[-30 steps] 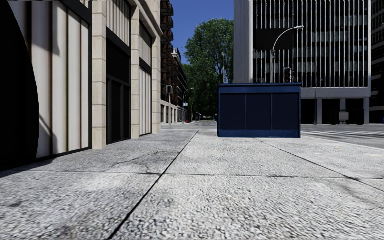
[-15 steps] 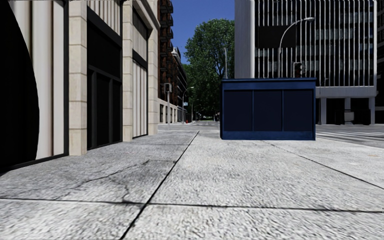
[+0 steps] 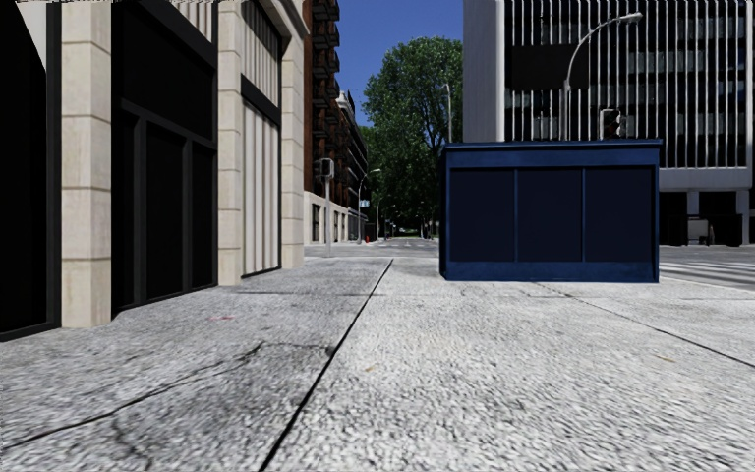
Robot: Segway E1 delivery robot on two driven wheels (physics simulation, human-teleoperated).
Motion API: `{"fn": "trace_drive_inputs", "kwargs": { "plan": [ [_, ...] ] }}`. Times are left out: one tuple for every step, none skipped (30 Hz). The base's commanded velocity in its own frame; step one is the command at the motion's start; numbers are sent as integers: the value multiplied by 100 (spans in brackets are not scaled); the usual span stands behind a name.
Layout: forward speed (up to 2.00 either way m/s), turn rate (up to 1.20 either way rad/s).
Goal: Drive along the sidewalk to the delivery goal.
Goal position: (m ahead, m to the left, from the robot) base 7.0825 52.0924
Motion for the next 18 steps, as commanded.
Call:
{"fn": "trace_drive_inputs", "kwargs": {
  "plan": [
    [200,0],
    [200,0],
    [200,0],
    [200,0],
    [200,0],
    [200,0],
    [200,0],
    [200,0],
    [200,0],
    [200,0],
    [200,0],
    [200,0],
    [200,0],
    [200,0],
    [200,0],
    [200,0],
    [200,0],
    [200,0]
  ]
}}
